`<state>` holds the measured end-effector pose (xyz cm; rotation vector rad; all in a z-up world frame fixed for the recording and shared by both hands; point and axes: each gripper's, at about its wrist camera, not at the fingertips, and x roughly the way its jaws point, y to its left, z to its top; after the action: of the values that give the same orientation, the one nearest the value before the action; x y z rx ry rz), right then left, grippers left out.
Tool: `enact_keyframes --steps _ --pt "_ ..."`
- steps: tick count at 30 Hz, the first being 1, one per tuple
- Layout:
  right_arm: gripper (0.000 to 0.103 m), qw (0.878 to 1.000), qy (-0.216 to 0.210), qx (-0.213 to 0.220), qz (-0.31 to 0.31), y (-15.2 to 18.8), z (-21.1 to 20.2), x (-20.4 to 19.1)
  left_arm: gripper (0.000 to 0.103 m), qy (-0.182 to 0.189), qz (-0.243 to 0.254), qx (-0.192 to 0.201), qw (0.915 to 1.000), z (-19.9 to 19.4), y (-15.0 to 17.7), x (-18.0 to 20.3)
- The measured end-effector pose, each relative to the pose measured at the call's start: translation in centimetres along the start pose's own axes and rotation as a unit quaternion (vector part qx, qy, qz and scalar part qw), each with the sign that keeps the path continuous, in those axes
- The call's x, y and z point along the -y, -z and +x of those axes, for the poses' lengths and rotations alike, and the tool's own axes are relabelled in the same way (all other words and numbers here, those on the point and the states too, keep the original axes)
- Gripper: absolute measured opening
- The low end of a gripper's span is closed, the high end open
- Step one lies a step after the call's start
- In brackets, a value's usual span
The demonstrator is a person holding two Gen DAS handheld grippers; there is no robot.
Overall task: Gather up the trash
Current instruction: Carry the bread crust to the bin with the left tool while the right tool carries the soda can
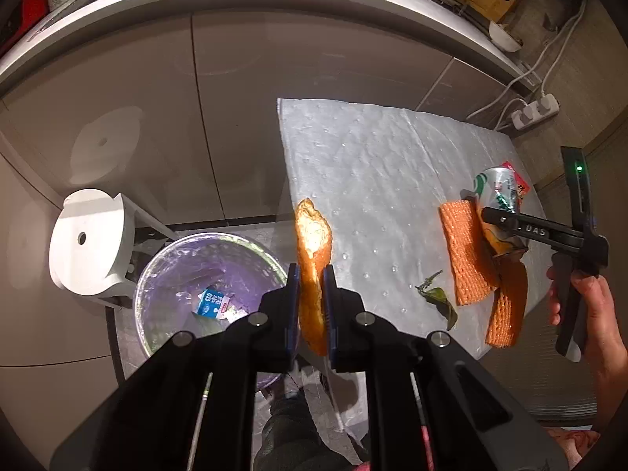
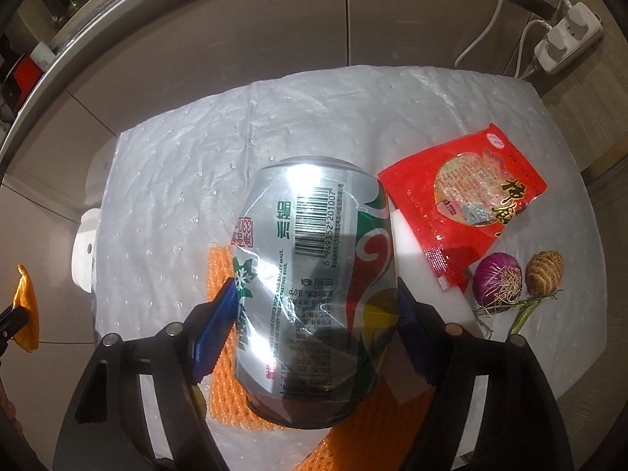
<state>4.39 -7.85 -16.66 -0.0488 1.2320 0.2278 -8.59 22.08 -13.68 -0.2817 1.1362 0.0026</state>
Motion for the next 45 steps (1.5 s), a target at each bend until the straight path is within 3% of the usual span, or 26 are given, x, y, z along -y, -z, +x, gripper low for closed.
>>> enact_keyframes --steps 5,10,16,20,26,29,33,40,45 --pt "0.076 0.999 -0.033 0.035 -0.026 0.0 -5.4 -2.5 0.012 -0.010 -0.023 0.010 0.9996 -1.2 0.7 -2.9" --pt "0.076 0.986 -0.118 0.036 -0.111 0.4 -6.9 -12.3 0.012 -0.021 -0.051 0.014 0.9984 -2.4 2.0 -6.2" --pt "0.076 0.958 -0.192 -0.030 -0.209 3.2 -1.7 -23.3 0.012 -0.038 -0.074 0.011 0.9964 -3.6 3.7 -8.8" --pt "0.076 0.945 -0.187 -0.061 -0.261 5.5 2.1 -27.9 0.012 -0.048 -0.078 0.010 0.9957 -3.9 4.6 -9.6" --pt "0.076 0.934 -0.160 -0.098 -0.305 7.2 7.2 -31.1 0.012 -0.055 -0.085 0.002 0.9949 -3.3 5.5 -10.4" --pt "0.079 0.932 -0.146 -0.110 -0.312 7.1 8.1 -31.3 0.012 -0.055 -0.082 -0.003 0.9951 -3.0 5.7 -10.5" --pt "0.097 0.944 -0.168 -0.077 -0.274 5.4 4.5 -29.2 0.012 -0.052 -0.078 -0.007 0.9956 -2.4 5.7 -10.6" --pt "0.099 0.962 -0.177 -0.019 -0.206 2.7 -3.0 -24.3 0.012 -0.040 -0.053 -0.021 0.9976 0.6 5.8 -10.3" --pt "0.101 0.973 -0.148 0.017 -0.173 2.3 -7.8 -19.6 0.013 -0.038 -0.034 -0.042 0.9978 4.1 5.7 -10.1"
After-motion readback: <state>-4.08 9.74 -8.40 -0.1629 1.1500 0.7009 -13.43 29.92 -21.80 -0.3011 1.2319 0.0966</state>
